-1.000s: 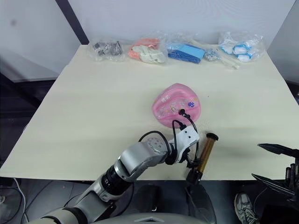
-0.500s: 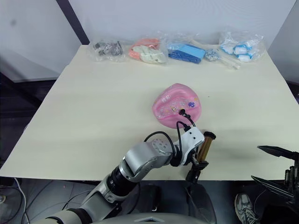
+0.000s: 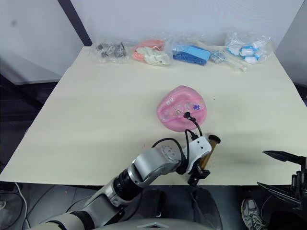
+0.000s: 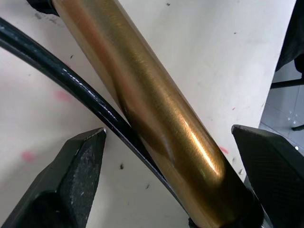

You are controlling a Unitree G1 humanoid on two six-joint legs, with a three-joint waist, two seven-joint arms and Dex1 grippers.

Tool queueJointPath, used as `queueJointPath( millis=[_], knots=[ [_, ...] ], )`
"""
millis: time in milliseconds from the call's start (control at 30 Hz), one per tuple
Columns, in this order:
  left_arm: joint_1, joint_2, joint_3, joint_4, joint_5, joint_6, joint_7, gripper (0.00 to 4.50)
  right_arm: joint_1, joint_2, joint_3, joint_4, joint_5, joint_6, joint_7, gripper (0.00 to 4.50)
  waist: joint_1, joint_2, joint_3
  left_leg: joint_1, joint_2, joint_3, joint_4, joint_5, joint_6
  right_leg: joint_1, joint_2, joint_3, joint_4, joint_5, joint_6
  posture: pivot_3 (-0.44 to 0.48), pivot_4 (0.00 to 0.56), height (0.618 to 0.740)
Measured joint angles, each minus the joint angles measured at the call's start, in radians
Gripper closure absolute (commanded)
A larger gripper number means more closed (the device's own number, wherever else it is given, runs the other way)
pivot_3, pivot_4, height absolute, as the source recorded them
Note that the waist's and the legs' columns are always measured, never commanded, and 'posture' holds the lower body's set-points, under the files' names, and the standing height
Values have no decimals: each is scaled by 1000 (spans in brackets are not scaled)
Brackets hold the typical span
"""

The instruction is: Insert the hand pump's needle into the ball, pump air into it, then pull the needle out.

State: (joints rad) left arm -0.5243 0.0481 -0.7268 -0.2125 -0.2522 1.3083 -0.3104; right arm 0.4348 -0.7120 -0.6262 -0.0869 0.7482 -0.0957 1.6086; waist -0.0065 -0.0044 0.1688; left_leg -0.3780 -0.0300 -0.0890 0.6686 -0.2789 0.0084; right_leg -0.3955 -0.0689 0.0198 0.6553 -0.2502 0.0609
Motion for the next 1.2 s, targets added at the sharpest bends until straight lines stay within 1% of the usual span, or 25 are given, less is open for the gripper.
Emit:
queueJointPath(
  millis=[67,100,167,333,433,600,633,700,900,967,1033,1067,1133,1167,1200],
  knots=[
    [-4,10,-7,0,3,-1,0,2160,0,4,1,3,-2,-3,0,0,0,0,0,0,0,0,0,0,0,0,0,0,0,0,0,0,150,736],
    [-5,11,-9,0,4,-2,0,2701,0,5,1,7,-2,-3,0,0,0,0,0,0,0,0,0,0,0,0,0,0,0,0,0,0,150,736],
    [-9,16,-11,0,4,-5,-2,3381,-1,5,1,8,-2,-4,0,0,0,0,0,0,0,0,0,0,0,0,0,0,0,0,0,0,150,736],
    [-32,70,-10,-14,-6,-20,-47,3440,-2,8,1,8,-2,-11,0,0,-1,1,0,0,0,0,0,0,0,0,0,0,0,0,0,0,150,736],
    [-58,138,-7,-24,-11,-72,-108,3440,-4,11,4,1,-2,-11,-7,0,-2,2,-1,0,0,0,0,0,0,0,0,0,1,0,0,0,150,736],
    [-75,197,20,-55,-35,-123,-182,3440,-9,17,22,-25,-1,-4,-25,0,-4,2,-1,0,0,0,0,0,0,-1,0,0,1,0,0,0,150,736],
    [-76,238,42,-82,-54,-162,-234,3440,-22,30,33,-47,5,13,-51,0,-4,2,-1,0,0,0,0,1,-1,-1,-1,0,1,0,0,0,150,736],
    [-76,283,64,-115,-72,-213,-294,3440,-32,42,49,-87,11,40,-94,0,-4,2,-1,0,1,0,0,2,-4,-1,-1,0,1,0,0,0,150,736],
    [-11,351,130,-135,-92,-374,-397,3440,-39,92,102,-220,50,174,-298,0,-1,2,-1,0,1,0,0,2,-4,-1,-2,0,1,0,0,0,150,736],
    [28,371,140,-147,-94,-431,-426,3440,-38,110,112,-262,72,238,-395,0,0,2,-1,0,1,0,0,2,-3,-1,-2,1,1,0,0,0,150,736],
    [85,383,168,-156,-105,-478,-452,3440,-39,143,122,-312,110,316,-527,0,1,2,-1,0,1,0,0,0,0,-1,-2,1,1,0,0,0,150,736],
    [88,385,169,-156,-105,-484,-454,3440,-39,146,123,-315,115,324,-540,0,1,2,-1,0,1,0,0,0,0,-1,-2,1,1,0,0,0,150,736],
    [116,390,183,-156,-106,-524,-472,3440,-41,156,137,-343,133,378,-633,0,0,3,-1,0,1,0,0,0,1,-1,-2,1,2,0,0,0,150,736],
    [146,385,211,-155,-111,-554,-482,3440,-45,166,144,-368,166,441,-726,0,-1,3,-1,0,1,0,0,0,1,-2,-2,1,2,0,0,0,150,736],
    [152,381,217,-154,-116,-561,-484,3440,-48,168,146,-374,180,461,-754,0,-1,3,-1,-1,1,0,0,0,1,-2,-2,1,2,0,0,0,150,736]
  ],
)
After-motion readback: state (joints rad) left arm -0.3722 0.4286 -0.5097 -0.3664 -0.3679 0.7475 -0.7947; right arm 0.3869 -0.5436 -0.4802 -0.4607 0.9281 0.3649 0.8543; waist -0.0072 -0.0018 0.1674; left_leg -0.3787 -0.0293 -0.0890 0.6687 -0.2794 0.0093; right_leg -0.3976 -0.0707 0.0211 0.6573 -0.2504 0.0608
